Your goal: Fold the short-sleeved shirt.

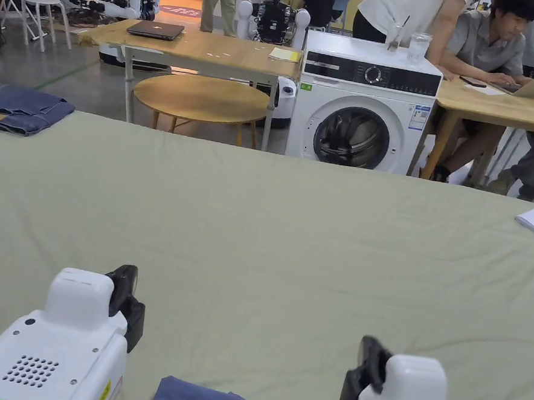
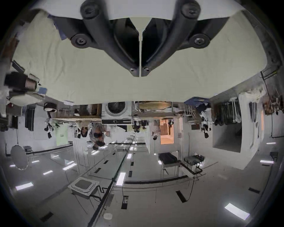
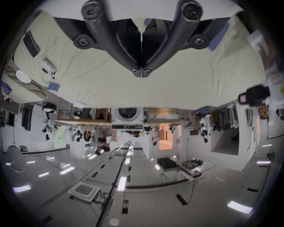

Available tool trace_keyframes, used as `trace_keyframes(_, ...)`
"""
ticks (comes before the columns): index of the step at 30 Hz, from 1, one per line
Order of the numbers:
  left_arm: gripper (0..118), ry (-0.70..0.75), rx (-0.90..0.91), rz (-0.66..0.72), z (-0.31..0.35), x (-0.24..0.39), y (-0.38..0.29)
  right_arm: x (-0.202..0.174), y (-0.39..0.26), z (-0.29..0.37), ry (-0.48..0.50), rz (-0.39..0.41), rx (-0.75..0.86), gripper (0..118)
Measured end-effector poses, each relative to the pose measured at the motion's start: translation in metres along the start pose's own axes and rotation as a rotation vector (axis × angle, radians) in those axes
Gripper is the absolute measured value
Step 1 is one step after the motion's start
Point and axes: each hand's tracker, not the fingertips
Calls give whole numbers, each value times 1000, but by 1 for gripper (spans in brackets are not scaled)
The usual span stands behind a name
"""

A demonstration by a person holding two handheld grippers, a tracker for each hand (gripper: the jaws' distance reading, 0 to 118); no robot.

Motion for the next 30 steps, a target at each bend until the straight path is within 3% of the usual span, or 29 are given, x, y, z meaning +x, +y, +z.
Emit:
trace_keyframes(4,0,-15,-56,27,2,-12,-7,-21,-34,-1,107,101,-171,0)
trace_keyframes(6,0,-20,-86,37,3,-18,-12,-28,-49,-5,142,105,-228,0)
trace_keyframes(12,0,-62,-202,93,11,-34,-34,-34,-88,-46,85,108,-428,0)
trace_keyframes(14,0,-92,-281,137,10,-42,-42,-30,-98,-56,93,57,-474,0)
trace_keyframes(20,1,-324,-537,403,-5,-80,-65,-30,-95,-55,88,60,-455,0)
trace_keyframes(22,13,-437,-622,508,-17,-93,-72,-27,-94,-55,94,31,-461,0)
trace_keyframes(24,46,-529,-716,609,-30,-102,-82,-26,-94,-55,100,29,-462,0)
trace_keyframes(25,54,-586,-741,676,-36,-108,-89,-26,-94,-55,104,33,-463,0)
trace_keyframes(27,56,-667,-804,768,-49,-115,-99,-25,-93,-54,107,36,-464,0)
trace_keyframes(30,56,-782,-833,801,-61,-113,-108,-24,-93,-54,113,29,-466,0)
